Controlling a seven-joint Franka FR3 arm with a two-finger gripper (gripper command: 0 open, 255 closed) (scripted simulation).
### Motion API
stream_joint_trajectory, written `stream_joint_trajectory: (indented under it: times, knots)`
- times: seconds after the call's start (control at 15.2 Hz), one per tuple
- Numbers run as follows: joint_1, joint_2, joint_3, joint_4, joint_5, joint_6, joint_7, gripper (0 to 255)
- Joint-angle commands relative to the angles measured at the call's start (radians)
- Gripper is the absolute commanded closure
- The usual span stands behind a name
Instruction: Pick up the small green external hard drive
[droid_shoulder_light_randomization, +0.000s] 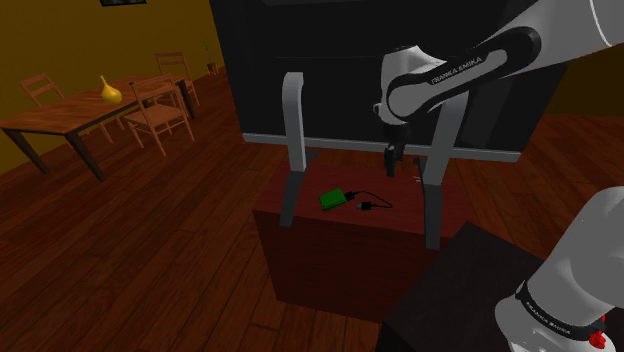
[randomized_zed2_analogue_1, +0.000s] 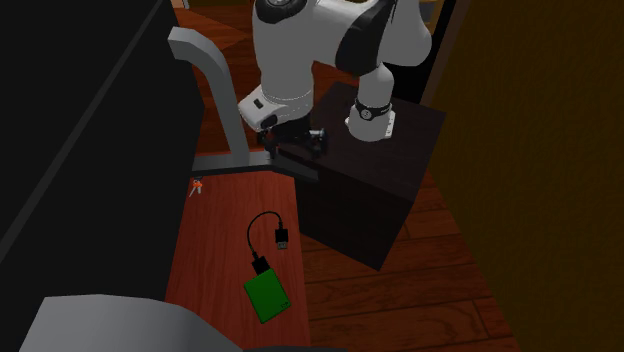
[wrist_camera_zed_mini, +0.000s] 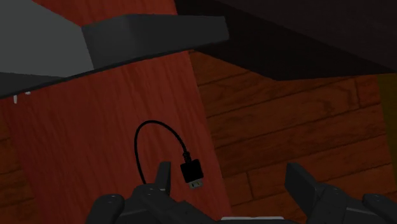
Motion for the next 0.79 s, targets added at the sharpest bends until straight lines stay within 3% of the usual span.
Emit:
stream_joint_trajectory:
  times: [0.0,0.73]
  knots:
    - [0.000,0.080,-0.006,0.035,-0.007,0.045,-0.032,0]
    - [-0.011,0.511,-0.002,0.287,-0.035,0.220,-0.173,0]
